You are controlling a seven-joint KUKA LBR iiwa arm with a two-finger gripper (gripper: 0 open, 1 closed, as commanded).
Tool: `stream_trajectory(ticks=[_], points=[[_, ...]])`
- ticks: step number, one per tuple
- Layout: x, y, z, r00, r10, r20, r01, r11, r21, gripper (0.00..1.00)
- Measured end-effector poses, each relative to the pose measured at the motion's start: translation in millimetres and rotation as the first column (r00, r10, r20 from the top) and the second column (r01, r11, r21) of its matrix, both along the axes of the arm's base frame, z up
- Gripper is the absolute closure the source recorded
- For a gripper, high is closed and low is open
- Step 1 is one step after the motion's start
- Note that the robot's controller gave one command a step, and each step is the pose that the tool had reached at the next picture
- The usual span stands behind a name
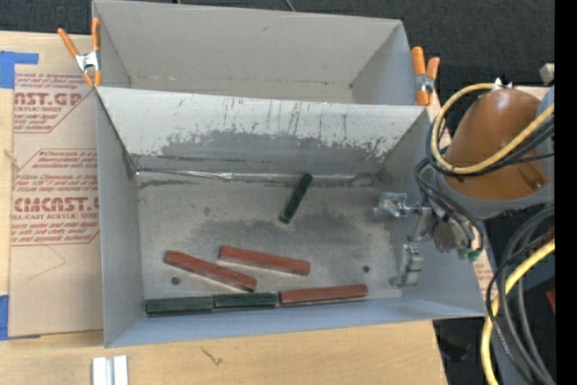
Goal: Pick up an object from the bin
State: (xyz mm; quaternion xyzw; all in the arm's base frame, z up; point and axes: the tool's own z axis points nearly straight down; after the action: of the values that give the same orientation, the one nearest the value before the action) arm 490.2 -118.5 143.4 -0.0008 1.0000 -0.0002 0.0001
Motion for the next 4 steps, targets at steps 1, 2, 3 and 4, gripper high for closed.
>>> stream_trajectory(ticks=[1, 2, 3, 4], points=[[10.1, 49.8, -48.4, 0.999, 0.044, 0.005, -0.044, 0.999, -0.001, 0.0], [6.3, 86.2, -80.7, 0.993, 0.116, -0.001, -0.116, 0.993, 0.001, 0.0], [3.6, 120.1, -70.8, 0.989, 0.147, 0.001, -0.147, 0.989, 0.0, 0.0], [24.5, 186.5, -72.5, 0.992, 0.13, 0.005, -0.13, 0.992, 0.001, 1.0]])
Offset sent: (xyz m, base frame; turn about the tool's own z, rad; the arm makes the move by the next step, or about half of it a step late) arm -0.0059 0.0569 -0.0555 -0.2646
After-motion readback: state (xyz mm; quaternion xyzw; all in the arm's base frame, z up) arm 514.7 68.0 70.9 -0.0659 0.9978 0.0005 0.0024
